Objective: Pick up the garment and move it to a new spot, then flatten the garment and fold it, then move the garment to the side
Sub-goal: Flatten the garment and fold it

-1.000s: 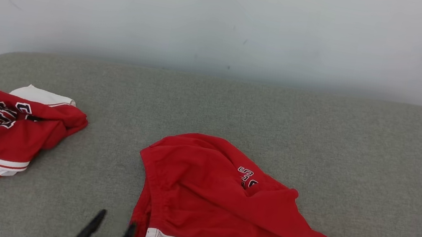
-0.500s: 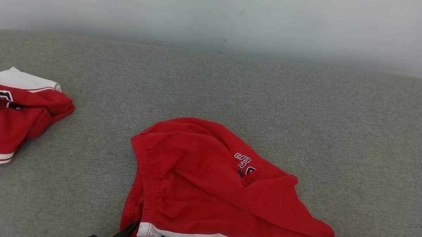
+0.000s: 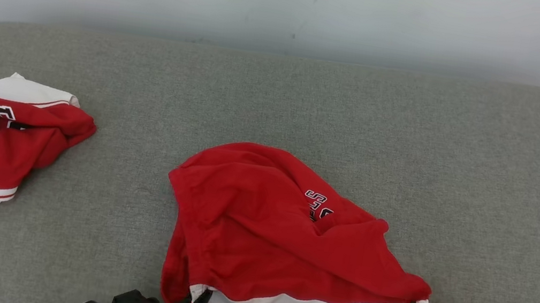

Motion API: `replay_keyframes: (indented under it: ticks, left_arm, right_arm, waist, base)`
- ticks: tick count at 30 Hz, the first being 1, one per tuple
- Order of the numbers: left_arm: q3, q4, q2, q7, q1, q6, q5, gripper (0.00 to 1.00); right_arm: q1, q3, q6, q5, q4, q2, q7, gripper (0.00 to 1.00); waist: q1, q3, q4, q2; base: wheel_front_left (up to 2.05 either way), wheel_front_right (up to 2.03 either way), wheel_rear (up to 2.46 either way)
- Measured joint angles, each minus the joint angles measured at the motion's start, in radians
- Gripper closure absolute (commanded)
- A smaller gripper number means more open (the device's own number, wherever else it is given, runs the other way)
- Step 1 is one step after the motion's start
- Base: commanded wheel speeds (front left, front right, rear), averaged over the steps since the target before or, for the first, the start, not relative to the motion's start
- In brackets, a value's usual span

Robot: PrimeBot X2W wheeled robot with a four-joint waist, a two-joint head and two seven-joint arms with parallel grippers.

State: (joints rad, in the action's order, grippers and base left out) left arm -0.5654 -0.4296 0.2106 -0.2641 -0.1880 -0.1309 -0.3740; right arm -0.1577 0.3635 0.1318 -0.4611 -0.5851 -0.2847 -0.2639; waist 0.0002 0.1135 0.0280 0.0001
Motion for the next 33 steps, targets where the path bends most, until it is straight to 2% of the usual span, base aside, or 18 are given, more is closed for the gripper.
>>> replay_keyframes:
  ticks: [7,11,14,18,24,28,33]
  left_arm:
    - [0.056,0.093,-0.014,0.000,0.030,0.000,-0.043,1.00]
    - [0.078,0.142,0.010,0.000,0.011,0.000,-0.060,1.00]
    - [0.071,0.163,0.037,0.000,-0.076,0.000,-0.088,1.00]
    - [0.017,0.158,0.103,0.006,-0.293,0.000,-0.119,1.00]
    - [-0.033,0.151,0.169,0.085,-0.731,0.000,-0.203,1.00]
    - [-0.025,0.113,0.174,0.147,-1.034,0.000,-0.300,1.00]
    - [-0.043,-0.005,0.184,0.197,-1.388,0.000,-0.324,1.00]
  right_arm:
    - [0.065,-0.017,0.000,0.005,0.140,0.003,0.000,1.00]
    - [0.047,-0.006,0.000,-0.026,0.215,-0.008,0.000,1.00]
    - [-0.035,0.018,0.000,-0.079,0.246,-0.017,0.000,1.00]
    - [-0.221,0.085,0.000,-0.137,0.245,-0.061,0.001,1.00]
    - [-0.605,0.077,0.000,-0.314,0.217,-0.081,0.063,1.00]
    - [-0.891,0.037,0.000,-0.410,0.181,-0.090,0.132,1.00]
    - [-1.235,-0.011,0.000,-0.448,0.071,-0.076,0.190,1.00]
  waist:
    - [-0.0001,-0.025,0.006,0.0000]
    - [-0.0002,-0.030,-0.005,0.0000]
    - [-0.0003,-0.022,-0.014,0.0000]
    - [-0.0002,0.007,-0.023,0.0000]
    - [0.0000,0.097,-0.037,0.0000]
    - [0.0001,0.184,-0.048,0.0001]
    - [0.0002,0.301,-0.065,0.0001]
  base:
    - [0.00,0.00,0.00]
    - [0.00,0.00,0.00]
    - [0.00,0.00,0.00]
    - [0.00,0.00,0.00]
    - [0.00,0.00,0.00]
    - [0.00,0.00,0.00]
    - [0.00,0.00,0.00]
